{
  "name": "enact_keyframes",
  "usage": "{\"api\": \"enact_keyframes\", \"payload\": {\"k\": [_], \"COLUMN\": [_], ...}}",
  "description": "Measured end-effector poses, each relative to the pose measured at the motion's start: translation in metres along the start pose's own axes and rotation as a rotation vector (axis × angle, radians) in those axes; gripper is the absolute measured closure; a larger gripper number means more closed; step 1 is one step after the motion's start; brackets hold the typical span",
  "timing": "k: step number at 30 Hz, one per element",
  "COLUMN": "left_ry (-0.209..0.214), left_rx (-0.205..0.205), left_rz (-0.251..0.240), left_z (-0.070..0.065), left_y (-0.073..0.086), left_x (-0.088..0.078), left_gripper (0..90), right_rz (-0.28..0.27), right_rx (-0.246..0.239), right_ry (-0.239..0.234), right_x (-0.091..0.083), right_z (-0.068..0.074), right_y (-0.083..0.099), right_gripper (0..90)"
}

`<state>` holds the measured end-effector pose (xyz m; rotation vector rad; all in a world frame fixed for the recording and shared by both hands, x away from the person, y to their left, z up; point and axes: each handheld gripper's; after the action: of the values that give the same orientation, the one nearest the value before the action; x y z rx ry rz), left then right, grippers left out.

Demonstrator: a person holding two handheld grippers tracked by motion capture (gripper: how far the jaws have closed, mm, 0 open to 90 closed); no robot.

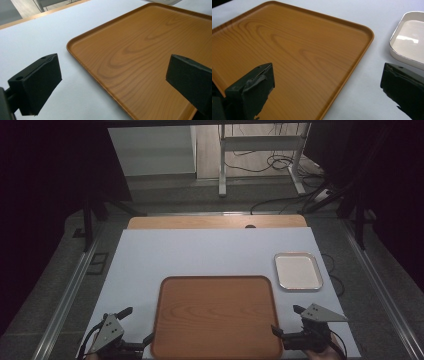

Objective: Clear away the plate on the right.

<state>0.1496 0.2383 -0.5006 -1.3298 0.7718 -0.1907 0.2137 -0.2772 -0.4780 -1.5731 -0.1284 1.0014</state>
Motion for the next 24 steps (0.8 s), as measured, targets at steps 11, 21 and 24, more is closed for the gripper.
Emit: {"api": "enact_keyframes", "payload": {"k": [11, 21, 24], "left_ry": [0.019, 0.022, 0.022], "left_rx": [0.009, 0.019, 0.02], "left_rz": [0.013, 0.025, 0.025], "left_z": [-0.0002, -0.0009, -0.0011], "left_y": [-0.0005, -0.0009, -0.0009], "left_x": [0.0014, 0.0025, 0.0025], "left_gripper": [0.9, 1.3, 1.3], "right_rz": [0.021, 0.047, 0.043], "right_rx": [-0.011, 0.001, -0.011], "right_ry": [0.002, 0.011, 0.024], "right_x": [0.0029, 0.0057, 0.006], "right_z": [0.0004, -0.0009, -0.0001], "right_y": [0.0001, 0.001, 0.0], "right_gripper": [0.0, 0.0, 0.0]}}
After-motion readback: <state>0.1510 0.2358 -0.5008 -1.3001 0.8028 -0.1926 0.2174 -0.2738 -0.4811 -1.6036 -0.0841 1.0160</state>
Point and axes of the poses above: each handheld gripper's, and its own axes: x roughly forward along the jaws, y roughly out of its underside, z roughly to its left, and after that the axes turned 3 degrees about -z, right-handed
